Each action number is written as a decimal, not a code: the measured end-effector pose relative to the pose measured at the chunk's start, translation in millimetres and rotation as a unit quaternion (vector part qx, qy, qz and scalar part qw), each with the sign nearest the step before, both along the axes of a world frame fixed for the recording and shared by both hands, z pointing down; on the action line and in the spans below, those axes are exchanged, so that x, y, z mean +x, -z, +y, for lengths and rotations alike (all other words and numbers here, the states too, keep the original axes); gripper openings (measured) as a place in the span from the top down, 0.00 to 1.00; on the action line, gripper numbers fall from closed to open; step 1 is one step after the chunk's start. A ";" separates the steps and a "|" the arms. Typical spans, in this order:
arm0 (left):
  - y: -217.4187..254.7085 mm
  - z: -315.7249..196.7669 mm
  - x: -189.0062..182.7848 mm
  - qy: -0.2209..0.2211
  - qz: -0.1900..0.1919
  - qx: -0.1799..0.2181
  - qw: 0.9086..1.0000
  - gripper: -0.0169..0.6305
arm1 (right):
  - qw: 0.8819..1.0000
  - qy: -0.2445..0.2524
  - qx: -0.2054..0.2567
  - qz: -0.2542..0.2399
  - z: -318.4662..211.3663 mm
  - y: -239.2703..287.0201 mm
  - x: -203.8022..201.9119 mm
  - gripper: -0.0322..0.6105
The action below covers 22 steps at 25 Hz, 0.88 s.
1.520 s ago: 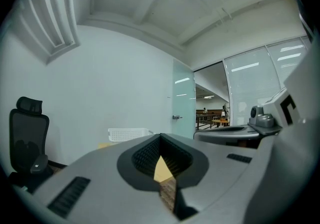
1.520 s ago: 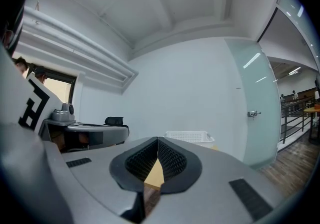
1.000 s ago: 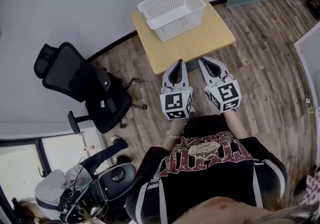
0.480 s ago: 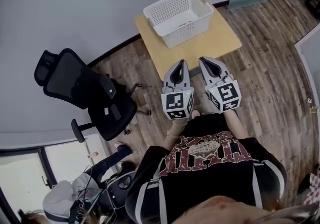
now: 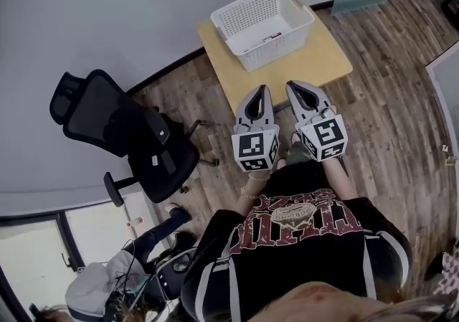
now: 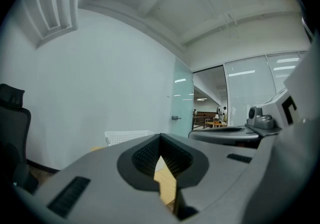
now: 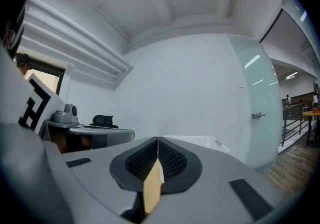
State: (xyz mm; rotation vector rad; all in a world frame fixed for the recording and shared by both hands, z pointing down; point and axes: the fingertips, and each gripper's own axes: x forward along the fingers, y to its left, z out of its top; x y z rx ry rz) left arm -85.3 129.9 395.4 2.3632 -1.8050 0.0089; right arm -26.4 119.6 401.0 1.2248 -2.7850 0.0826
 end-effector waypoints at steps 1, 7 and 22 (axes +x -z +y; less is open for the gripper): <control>0.0 -3.6 -0.9 0.002 0.001 0.000 1.000 0.90 | 1.000 0.002 0.000 0.001 -3.5 -0.7 -0.6 0.92; -0.4 -29.5 1.0 0.011 -0.001 0.002 1.000 0.90 | 1.000 0.008 -0.003 0.001 -32.9 -4.6 3.1 0.92; 8.5 -108.3 9.4 0.058 0.000 -0.002 0.998 0.90 | 0.998 0.069 -0.002 0.002 -114.3 7.7 1.9 0.92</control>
